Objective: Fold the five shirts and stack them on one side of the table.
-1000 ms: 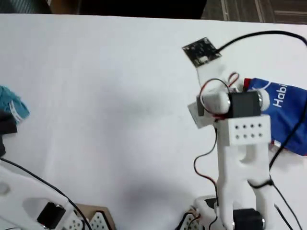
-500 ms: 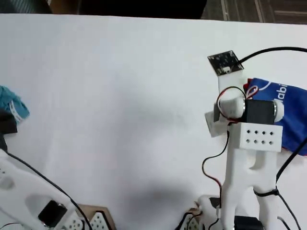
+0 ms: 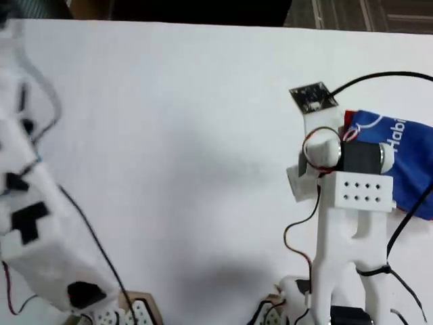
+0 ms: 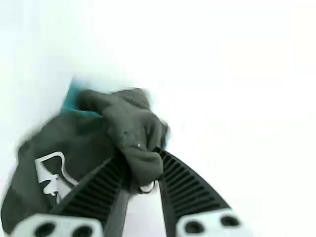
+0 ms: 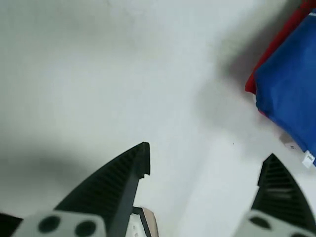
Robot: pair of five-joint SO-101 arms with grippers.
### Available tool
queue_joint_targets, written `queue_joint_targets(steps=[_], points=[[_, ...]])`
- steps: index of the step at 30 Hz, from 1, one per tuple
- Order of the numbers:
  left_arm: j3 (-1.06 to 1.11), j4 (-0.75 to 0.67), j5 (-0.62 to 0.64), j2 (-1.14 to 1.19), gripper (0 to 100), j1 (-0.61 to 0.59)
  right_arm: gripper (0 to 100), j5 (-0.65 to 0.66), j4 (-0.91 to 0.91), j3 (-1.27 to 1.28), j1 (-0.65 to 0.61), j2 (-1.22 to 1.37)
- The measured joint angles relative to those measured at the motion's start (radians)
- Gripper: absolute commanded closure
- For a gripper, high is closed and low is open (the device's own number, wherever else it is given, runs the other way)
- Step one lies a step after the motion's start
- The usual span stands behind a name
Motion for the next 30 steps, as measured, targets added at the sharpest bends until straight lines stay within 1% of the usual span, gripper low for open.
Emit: queue_joint_targets(steps=[5, 10, 12, 16, 18, 23, 24, 26, 28, 30], points=[[0.144, 0.000, 0.020, -0.071, 98, 0.270, 65.1, -0.006, 0.000, 0.031, 0.006, 0.000], [0.354, 0.000, 0.121, -0.071, 98, 0.442, 65.1, -0.006, 0.000, 0.031, 0.006, 0.000], [0.376, 0.000, 0.146, -0.071, 98, 0.522, 65.1, -0.006, 0.000, 0.031, 0.008, 0.000], [0.376, -0.002, 0.157, -0.072, 97, 0.677, 65.1, -0.006, -0.006, 0.015, 0.049, 0.000], [0.376, -0.002, 0.158, -0.072, 94, 0.729, 65.1, -0.006, -0.025, 0.012, 0.075, 0.000], [0.376, -0.002, 0.158, -0.072, 73, 0.730, 65.1, -0.006, -0.083, 0.012, 0.110, 0.000], [0.374, -0.003, 0.158, -0.075, 72, 0.723, 65.1, -0.006, -0.094, 0.012, 0.109, 0.000], [0.370, -0.003, 0.157, -0.094, 72, 0.692, 65.1, -0.006, -0.112, 0.012, 0.109, 0.000], [0.336, -0.003, 0.155, -0.124, 72, 0.638, 65.1, -0.006, -0.124, 0.012, 0.109, 0.000], [0.287, -0.003, 0.123, -0.158, 72, 0.565, 65.1, -0.006, -0.135, 0.012, 0.109, 0.000]])
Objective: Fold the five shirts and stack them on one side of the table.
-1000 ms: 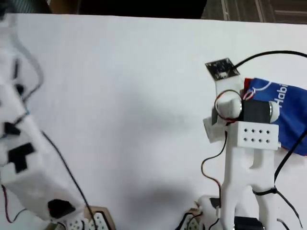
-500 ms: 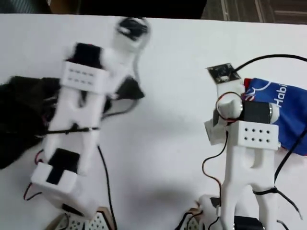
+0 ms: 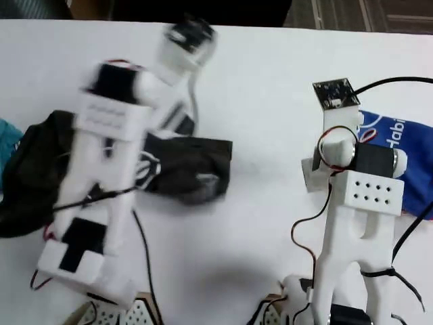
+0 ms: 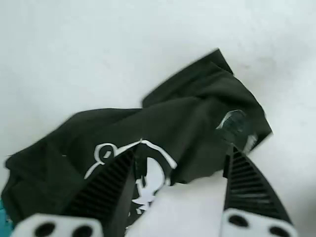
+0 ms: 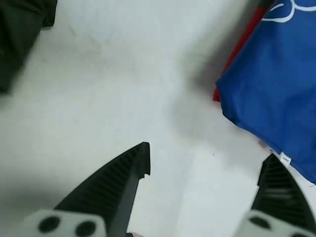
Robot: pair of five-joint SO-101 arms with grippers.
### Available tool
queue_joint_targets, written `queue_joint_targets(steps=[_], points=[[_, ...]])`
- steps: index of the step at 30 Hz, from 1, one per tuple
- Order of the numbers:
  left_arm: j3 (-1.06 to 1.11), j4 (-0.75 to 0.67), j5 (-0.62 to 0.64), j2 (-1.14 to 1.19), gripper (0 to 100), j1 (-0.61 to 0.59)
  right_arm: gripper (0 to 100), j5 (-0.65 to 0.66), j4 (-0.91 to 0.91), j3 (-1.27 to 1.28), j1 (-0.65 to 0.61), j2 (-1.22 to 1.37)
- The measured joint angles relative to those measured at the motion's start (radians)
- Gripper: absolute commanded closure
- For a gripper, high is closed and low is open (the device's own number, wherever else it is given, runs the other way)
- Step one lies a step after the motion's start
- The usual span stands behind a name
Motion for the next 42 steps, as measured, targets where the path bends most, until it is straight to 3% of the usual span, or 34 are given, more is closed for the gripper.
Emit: queue_joint_targets(steps=[6, 9, 12, 20, 24, 30, 39, 42], points=[[0.077, -0.020, -0.143, -0.031, 72, -0.333, 65.1, 0.000, -0.037, 0.061, -0.101, 0.000], [0.221, -0.126, -0.221, -0.029, 73, -0.486, 65.1, 0.000, -0.068, 0.075, -0.199, 0.000], [0.351, -0.252, -0.267, -0.008, 73, -0.565, 65.1, 0.000, -0.104, 0.075, -0.282, 0.002], [0.480, -0.479, -0.295, 0.120, 73, -0.646, 65.1, 0.000, -0.249, 0.055, -0.410, 0.256], [0.482, -0.497, -0.299, 0.210, 75, -0.680, 65.1, 0.000, -0.252, -0.064, -0.427, 0.431], [0.482, -0.499, -0.301, 0.273, 98, -0.715, 65.1, 0.000, -0.253, -0.222, -0.485, 0.638], [0.482, -0.500, -0.301, 0.279, 98, -0.712, 65.9, 0.000, -0.261, -0.414, -0.612, 0.930], [0.463, -0.488, -0.301, 0.279, 98, -0.726, 76.0, 0.000, -0.261, -0.448, -0.609, 1.020]])
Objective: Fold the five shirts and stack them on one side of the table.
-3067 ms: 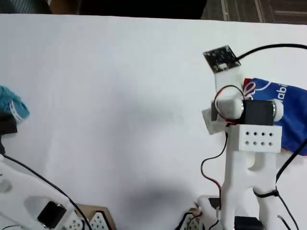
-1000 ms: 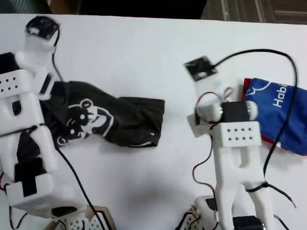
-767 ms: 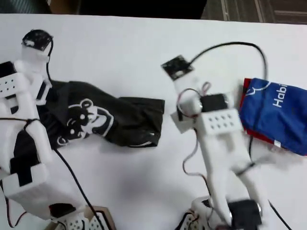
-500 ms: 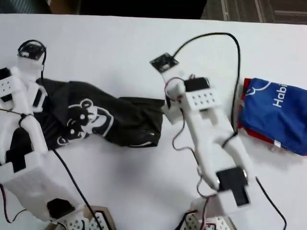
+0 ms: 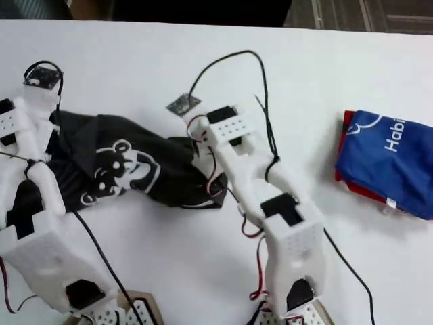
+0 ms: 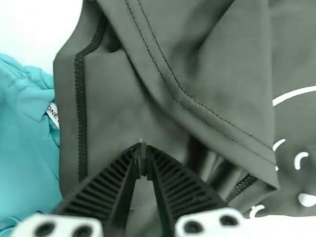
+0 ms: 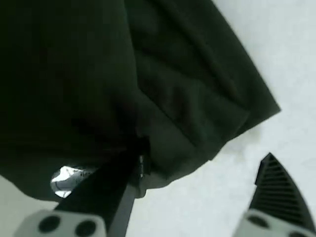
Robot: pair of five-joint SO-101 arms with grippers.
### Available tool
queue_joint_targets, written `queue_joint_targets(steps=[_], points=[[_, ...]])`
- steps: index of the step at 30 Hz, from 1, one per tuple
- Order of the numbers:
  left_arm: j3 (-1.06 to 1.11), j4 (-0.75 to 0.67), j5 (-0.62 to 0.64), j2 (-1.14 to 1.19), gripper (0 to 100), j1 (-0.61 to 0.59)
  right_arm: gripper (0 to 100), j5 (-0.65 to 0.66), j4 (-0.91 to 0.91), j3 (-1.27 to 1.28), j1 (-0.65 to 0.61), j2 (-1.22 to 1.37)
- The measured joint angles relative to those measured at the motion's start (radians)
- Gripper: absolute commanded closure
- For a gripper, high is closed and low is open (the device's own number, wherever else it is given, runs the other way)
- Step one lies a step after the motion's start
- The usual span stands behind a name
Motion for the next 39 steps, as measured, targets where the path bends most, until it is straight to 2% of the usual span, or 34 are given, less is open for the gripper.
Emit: queue_joint_targets(steps=[4, 5, 13, 17, 25, 28, 34, 39], points=[[-0.068, 0.035, 0.040, -0.002, 98, -0.031, 96.4, 0.000, 0.018, -0.038, 0.002, 0.049], [-0.083, 0.046, 0.044, -0.003, 98, -0.037, 98.8, 0.000, 0.017, -0.043, 0.008, 0.049], [-0.127, 0.081, 0.051, -0.005, 98, -0.038, 97.8, 0.000, 0.026, -0.084, 0.046, 0.055], [-0.104, 0.081, 0.051, -0.005, 98, -0.023, 97.8, 0.000, 0.048, -0.163, 0.107, 0.032], [-0.032, 0.038, 0.196, -0.005, 98, 0.140, 97.8, 0.003, 0.284, -0.224, 0.196, -0.155], [-0.026, 0.014, 0.233, -0.005, 98, 0.210, 97.8, 0.061, 0.368, -0.224, 0.222, -0.207], [-0.026, -0.017, 0.267, -0.005, 98, 0.325, 97.8, 0.144, 0.390, -0.224, 0.338, -0.295], [-0.026, -0.020, 0.267, 0.048, 95, 0.342, 97.8, 0.147, 0.390, -0.224, 0.405, -0.304]])
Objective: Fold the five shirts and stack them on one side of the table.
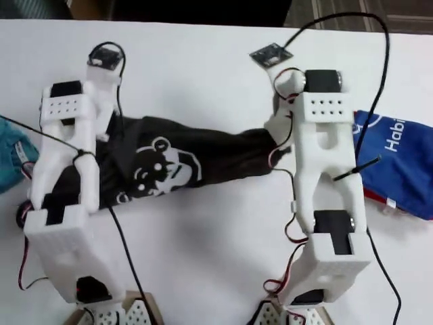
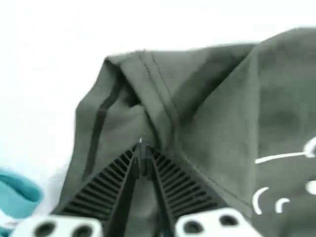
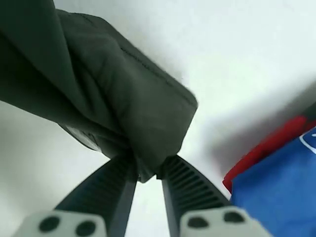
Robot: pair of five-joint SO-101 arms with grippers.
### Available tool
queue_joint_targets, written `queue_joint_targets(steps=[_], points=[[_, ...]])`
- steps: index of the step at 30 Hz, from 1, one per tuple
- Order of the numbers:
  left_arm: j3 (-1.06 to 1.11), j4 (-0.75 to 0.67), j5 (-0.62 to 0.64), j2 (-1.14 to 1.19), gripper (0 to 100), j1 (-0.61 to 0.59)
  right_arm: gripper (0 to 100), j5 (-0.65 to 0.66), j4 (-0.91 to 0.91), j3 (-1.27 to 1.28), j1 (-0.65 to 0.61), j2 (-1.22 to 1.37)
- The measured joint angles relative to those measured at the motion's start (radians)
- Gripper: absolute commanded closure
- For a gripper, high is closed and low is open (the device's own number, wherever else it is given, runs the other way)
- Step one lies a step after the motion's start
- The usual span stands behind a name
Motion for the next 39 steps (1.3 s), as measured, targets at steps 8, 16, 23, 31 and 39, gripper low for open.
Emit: queue_joint_targets(steps=[8, 16, 23, 31, 39], points=[[0.000, 0.040, 0.002, 0.077, 78, -0.002, 97.8, 0.000, 0.000, 0.000, 0.003, 0.000], [0.000, 0.048, 0.002, 0.077, 92, 0.061, 97.8, 0.002, -0.063, 0.063, -0.003, 0.074], [0.000, 0.057, 0.044, 0.077, 97, 0.112, 97.8, 0.002, -0.244, 0.132, -0.008, 0.160], [-0.152, 0.204, 0.068, 0.077, 97, 0.097, 97.5, 0.003, -0.316, 0.037, -0.028, 0.164], [-0.288, 0.399, 0.069, 0.080, 91, 0.091, 97.5, 0.003, -0.336, -0.061, -0.031, 0.164]])
